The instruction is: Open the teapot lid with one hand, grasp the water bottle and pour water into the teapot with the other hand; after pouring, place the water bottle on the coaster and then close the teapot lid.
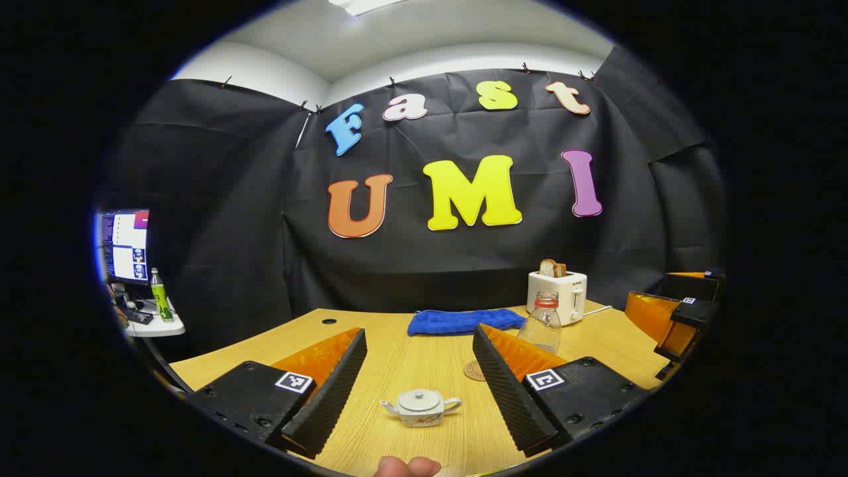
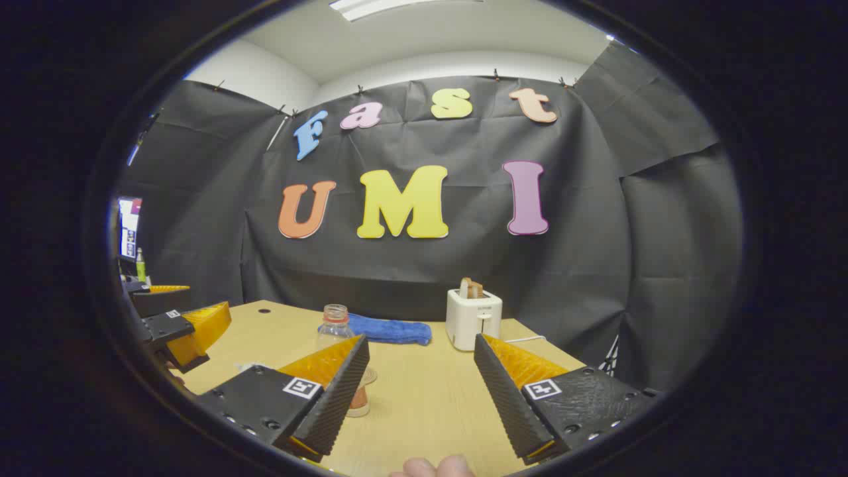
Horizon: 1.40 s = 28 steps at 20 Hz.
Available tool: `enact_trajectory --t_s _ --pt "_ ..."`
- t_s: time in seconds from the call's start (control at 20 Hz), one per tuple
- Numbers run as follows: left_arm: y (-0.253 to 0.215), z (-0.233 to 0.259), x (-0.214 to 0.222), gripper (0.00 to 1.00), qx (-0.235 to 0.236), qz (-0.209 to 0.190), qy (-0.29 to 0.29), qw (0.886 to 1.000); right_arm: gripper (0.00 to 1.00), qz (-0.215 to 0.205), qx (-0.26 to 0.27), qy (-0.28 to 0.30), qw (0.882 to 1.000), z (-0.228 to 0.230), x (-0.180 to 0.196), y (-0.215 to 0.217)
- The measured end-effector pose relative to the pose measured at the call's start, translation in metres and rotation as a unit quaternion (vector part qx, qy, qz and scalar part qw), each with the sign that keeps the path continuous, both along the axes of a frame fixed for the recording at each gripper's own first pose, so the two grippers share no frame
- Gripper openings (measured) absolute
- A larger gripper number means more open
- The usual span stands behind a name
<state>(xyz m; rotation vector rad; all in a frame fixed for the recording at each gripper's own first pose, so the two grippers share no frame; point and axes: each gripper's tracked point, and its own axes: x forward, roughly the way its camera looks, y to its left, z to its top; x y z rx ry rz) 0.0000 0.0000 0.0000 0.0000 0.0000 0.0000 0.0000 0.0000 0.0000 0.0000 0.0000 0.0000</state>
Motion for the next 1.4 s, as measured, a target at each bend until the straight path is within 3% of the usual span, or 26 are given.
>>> enact_trajectory --t_s 0.8,1.4 --pt "0.003 -0.004 -0.011 1.0 0.004 0.003 0.002 1.0 0.97 0.026 0.019 0.011 0.999 -0.015 0.003 0.023" --pt "-0.007 -0.035 -0.015 1.0 0.001 -0.014 0.03 0.999 0.95 0.017 0.012 0.017 1.0 -0.029 0.005 0.005"
